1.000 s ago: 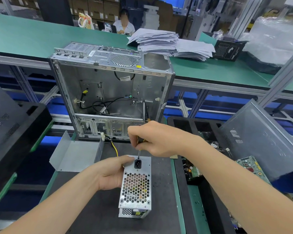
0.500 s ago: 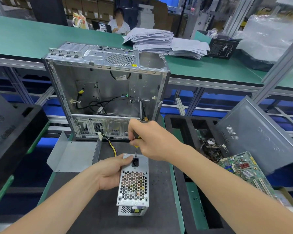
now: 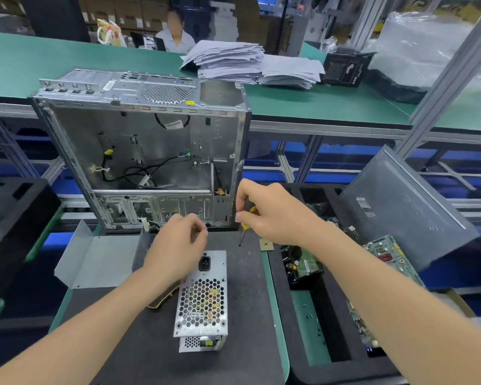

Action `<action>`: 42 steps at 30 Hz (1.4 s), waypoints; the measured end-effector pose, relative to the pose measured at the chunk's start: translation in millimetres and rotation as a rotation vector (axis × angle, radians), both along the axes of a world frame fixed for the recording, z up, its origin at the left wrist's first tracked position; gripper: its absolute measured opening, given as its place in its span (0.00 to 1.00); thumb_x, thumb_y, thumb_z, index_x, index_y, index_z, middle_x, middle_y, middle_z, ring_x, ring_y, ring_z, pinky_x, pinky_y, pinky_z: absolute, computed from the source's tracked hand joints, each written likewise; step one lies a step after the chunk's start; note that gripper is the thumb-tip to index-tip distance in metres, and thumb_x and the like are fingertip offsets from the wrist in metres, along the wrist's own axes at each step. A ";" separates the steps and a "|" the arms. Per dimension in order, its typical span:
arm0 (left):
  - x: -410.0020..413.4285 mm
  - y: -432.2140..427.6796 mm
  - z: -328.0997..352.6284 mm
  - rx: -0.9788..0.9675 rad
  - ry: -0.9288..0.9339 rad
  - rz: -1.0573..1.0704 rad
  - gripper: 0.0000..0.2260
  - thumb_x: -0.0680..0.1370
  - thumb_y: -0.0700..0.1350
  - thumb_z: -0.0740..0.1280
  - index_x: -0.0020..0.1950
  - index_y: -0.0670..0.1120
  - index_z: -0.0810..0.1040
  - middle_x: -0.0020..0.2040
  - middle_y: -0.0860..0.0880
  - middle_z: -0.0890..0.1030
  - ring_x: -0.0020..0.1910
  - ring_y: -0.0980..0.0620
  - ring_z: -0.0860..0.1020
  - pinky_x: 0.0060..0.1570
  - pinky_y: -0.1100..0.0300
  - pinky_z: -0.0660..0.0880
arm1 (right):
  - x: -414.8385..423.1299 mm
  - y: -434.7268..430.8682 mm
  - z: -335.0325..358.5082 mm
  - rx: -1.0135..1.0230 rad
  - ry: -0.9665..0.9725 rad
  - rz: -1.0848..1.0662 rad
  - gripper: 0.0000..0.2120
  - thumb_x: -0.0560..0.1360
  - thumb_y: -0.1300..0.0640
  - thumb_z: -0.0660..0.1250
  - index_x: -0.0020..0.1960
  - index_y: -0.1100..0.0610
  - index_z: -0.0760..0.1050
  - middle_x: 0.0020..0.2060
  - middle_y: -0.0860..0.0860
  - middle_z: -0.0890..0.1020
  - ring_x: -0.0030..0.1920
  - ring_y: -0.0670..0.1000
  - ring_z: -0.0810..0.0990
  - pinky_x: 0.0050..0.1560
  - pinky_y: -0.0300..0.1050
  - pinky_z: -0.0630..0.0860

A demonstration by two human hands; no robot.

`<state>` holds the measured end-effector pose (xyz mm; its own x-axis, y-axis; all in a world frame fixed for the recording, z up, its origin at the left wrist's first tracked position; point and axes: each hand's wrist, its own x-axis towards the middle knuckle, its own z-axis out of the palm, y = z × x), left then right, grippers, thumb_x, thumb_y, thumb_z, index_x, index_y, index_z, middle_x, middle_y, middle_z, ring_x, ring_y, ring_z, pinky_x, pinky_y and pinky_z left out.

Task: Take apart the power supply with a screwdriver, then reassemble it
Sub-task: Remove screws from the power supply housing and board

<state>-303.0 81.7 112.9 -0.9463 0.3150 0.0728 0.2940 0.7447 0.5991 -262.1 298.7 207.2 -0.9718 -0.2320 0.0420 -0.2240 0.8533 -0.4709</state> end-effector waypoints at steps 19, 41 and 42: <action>94.5 247.4 -104.5 -0.583 -0.377 -0.735 0.13 0.83 0.36 0.63 0.65 0.39 0.81 0.64 0.41 0.81 0.64 0.42 0.79 0.63 0.55 0.74 | 109.3 163.0 -129.7 -0.143 -0.248 -0.467 0.09 0.77 0.59 0.74 0.42 0.53 0.75 0.45 0.50 0.84 0.47 0.51 0.82 0.51 0.54 0.80; 107.0 288.9 -168.1 -0.797 -0.163 -0.515 0.13 0.80 0.33 0.60 0.61 0.43 0.78 0.60 0.44 0.79 0.61 0.41 0.81 0.54 0.49 0.77 | 156.5 203.0 -206.1 -0.569 -0.139 -0.810 0.11 0.73 0.60 0.75 0.40 0.47 0.75 0.44 0.45 0.87 0.47 0.45 0.85 0.52 0.53 0.82; 104.5 287.8 -164.5 -0.743 -0.212 -0.485 0.11 0.80 0.33 0.62 0.60 0.43 0.77 0.60 0.43 0.78 0.60 0.40 0.81 0.53 0.49 0.77 | 154.3 202.8 -204.7 -0.581 -0.130 -0.808 0.10 0.73 0.58 0.76 0.42 0.47 0.76 0.43 0.45 0.87 0.45 0.45 0.85 0.50 0.52 0.83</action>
<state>-198.5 369.5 -51.6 -0.6685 0.5778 -0.4682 0.6135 0.7843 0.0920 -107.8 501.5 2.5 -0.8341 0.5219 -0.1787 0.4036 0.3564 -0.8427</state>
